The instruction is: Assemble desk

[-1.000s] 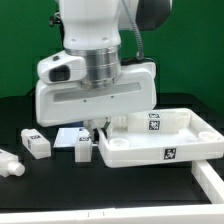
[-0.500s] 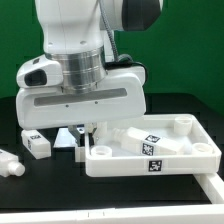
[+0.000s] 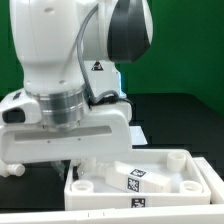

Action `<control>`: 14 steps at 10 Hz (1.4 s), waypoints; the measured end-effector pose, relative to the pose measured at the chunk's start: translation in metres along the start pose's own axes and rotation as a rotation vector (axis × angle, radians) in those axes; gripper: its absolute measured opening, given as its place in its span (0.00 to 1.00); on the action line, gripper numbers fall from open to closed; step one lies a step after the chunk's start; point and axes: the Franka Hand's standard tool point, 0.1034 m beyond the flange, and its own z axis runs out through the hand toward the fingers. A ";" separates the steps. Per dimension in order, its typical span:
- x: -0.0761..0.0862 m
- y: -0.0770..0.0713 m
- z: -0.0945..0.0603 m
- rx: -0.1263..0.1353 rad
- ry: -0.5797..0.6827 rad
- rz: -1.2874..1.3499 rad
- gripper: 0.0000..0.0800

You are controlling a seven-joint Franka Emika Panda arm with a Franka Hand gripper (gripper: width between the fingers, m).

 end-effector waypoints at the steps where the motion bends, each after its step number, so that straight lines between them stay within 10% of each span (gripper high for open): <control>1: 0.004 -0.005 0.000 -0.001 0.004 -0.009 0.06; 14: 0.026 -0.007 0.002 -0.051 0.018 0.051 0.07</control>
Offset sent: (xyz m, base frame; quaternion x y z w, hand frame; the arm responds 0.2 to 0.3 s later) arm 0.0000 0.0000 0.0000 0.0000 0.0000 0.0000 1.0000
